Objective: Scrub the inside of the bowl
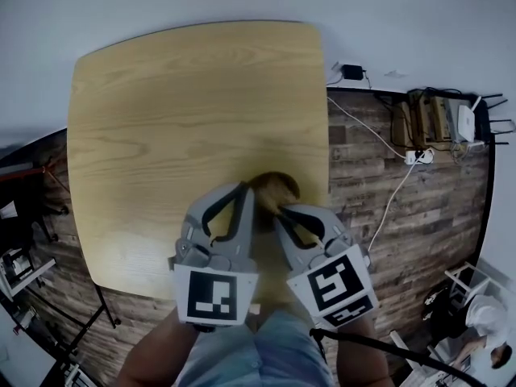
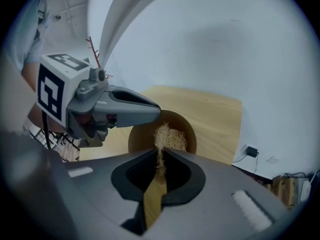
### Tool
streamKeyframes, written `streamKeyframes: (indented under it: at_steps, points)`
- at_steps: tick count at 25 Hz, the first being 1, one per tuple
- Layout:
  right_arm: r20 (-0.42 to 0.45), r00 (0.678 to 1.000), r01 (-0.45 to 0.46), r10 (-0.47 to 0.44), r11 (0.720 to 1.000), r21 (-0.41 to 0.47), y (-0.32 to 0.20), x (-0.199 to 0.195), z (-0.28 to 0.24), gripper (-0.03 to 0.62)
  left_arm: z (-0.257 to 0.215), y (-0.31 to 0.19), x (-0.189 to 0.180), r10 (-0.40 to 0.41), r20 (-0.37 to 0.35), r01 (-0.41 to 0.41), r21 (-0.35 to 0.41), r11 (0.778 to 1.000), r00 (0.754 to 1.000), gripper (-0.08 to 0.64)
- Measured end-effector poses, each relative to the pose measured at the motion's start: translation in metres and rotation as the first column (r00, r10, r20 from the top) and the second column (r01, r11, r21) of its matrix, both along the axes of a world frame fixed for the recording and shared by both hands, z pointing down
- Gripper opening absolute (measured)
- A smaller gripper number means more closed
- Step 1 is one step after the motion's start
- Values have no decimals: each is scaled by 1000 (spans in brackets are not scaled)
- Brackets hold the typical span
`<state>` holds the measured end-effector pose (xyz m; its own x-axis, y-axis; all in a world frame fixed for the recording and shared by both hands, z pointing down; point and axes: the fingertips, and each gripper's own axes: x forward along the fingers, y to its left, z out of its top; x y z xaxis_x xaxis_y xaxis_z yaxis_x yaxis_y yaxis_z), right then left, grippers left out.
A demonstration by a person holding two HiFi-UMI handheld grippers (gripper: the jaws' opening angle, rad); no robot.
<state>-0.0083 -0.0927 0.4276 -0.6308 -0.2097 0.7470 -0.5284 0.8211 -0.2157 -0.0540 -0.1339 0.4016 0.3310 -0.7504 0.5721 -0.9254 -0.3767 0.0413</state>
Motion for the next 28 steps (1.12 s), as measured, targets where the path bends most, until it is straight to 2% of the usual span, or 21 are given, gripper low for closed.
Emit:
streamKeyframes:
  at_steps: [5,13,16,19,24,28]
  points:
    - [68,998,23,-18,996,-83,17,-12,-3,26,0,1,-4,5,17,-5,16,1000,1000,31]
    - [102,993,74,-62,991,-115,44,-16,-16,25,4,3,-9,-1,26,1,-2,1000,1000,32]
    - [134,990,48,-34,994,-100,43,-6,-25,26,6,0,-9,21,51,-21,-1,1000,998,32]
    - [154,988,-22,30,998,-52,28,7,-38,26,5,-3,-6,53,82,-54,16,998,995,32]
    - [100,992,-83,78,995,50,-2,9,-37,26,4,-2,-2,52,45,-52,-6,999,998,32]
    - [30,996,-84,81,993,78,-14,-1,-17,26,2,0,2,35,-6,-35,-27,999,999,32]
